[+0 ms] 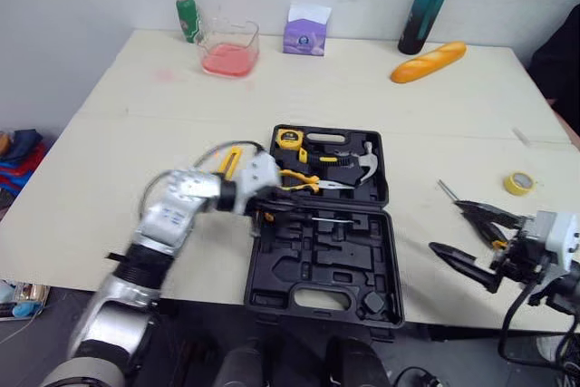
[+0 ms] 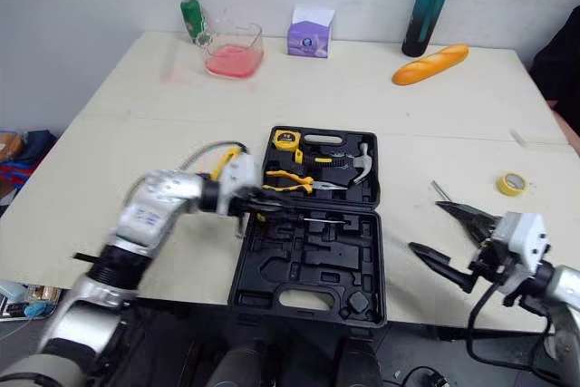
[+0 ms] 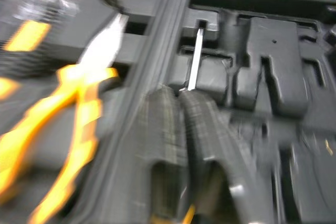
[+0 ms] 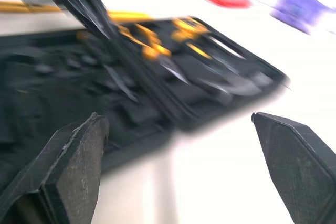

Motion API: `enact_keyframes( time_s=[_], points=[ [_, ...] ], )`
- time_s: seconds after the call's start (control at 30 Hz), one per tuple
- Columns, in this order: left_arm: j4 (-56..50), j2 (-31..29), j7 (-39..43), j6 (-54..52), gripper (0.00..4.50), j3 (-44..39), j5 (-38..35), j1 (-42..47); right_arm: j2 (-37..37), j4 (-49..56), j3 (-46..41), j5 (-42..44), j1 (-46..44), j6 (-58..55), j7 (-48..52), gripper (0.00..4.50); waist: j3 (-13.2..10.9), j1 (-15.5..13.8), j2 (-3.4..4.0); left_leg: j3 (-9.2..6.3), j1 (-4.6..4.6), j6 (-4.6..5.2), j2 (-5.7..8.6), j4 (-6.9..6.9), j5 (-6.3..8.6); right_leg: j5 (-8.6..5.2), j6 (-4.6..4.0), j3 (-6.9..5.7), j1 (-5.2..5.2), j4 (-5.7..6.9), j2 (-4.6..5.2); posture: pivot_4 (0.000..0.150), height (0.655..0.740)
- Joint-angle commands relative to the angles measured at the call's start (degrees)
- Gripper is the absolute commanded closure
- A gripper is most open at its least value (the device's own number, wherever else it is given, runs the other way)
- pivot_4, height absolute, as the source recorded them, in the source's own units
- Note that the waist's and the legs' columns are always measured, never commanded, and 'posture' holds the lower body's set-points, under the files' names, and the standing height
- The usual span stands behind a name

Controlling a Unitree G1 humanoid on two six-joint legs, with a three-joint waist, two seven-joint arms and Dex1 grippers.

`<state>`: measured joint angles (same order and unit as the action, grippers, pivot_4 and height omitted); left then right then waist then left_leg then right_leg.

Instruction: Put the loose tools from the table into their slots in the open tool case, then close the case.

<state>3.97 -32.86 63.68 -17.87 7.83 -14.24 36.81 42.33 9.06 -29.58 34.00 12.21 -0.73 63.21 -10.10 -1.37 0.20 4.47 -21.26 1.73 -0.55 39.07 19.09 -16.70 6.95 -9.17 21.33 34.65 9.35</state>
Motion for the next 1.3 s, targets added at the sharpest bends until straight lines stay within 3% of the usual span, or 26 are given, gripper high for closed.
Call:
enact_keyframes(
  time_s=[0.03, 0.2, 0.4, 0.63, 0.93, 1.3],
  points=[
    [-5.3, -5.9, 3.6, -0.2, 2.24, -7.1, -4.8, -3.3, 1.0, -3.1, -6.6, 1.5, 0.9, 0.9, -0.1, 0.0, 0.0, 0.0, 0.03, 0.06, 0.01, 0.02, 0.03, -0.01, 0.01, 0.0, 0.01, -0.07, 0.0, -0.01, 0.0, 0.15, 0.74],
    [-5.5, -12.3, 0.5, -1.0, 0.05, -15.3, -5.2, -11.3, 1.6, -9.4, -13.3, 1.4, 1.4, 2.1, -1.0, 0.0, -0.3, 0.1, 0.05, 0.22, 0.08, 0.16, 0.05, -0.04, 0.09, 0.02, 0.05, 0.04, 0.02, -0.07, 0.02, 0.15, 0.74],
    [9.6, -20.5, -7.2, 5.4, 0.05, -32.5, -2.8, -21.5, -0.5, -23.7, -21.0, -4.9, 0.4, 12.5, -12.2, 0.0, -0.5, 0.2, -0.02, 0.26, 0.08, 0.1, 0.0, -0.13, 0.19, -0.01, 0.01, 0.14, 0.24, -0.15, 0.08, 0.15, 0.74],
    [16.7, -20.8, -12.0, 12.3, 0.05, -46.1, -4.1, -34.2, -4.3, -32.9, -25.5, -6.6, 1.1, 19.6, -23.1, 0.0, -0.6, 1.2, 0.09, 0.64, 0.31, 0.05, -0.04, -0.72, 0.22, -0.06, -0.05, 0.19, 0.27, -0.17, 0.15, 0.15, 0.74],
    [6.0, -15.6, -18.2, 9.8, 0.05, -52.0, -5.6, -46.3, -5.6, -41.1, -21.4, -7.5, 0.7, 24.4, -22.5, 0.0, -0.6, 1.8, 0.14, 0.97, 0.78, 0.0, -0.11, -0.99, 0.29, -0.06, -0.06, 0.73, 0.19, -0.37, 0.39, 0.15, 0.74],
    [-6.9, -12.8, -18.7, 3.4, 0.05, -49.3, -10.6, -47.2, -3.8, -37.9, -17.1, -5.6, -4.4, 21.9, -19.4, 0.0, -0.6, 2.2, 0.15, 1.2, 1.0, -0.48, -0.33, -1.0, 0.49, -0.09, -0.19, 1.48, 0.25, -0.2, 0.22, 0.15, 0.74]
  ],
)
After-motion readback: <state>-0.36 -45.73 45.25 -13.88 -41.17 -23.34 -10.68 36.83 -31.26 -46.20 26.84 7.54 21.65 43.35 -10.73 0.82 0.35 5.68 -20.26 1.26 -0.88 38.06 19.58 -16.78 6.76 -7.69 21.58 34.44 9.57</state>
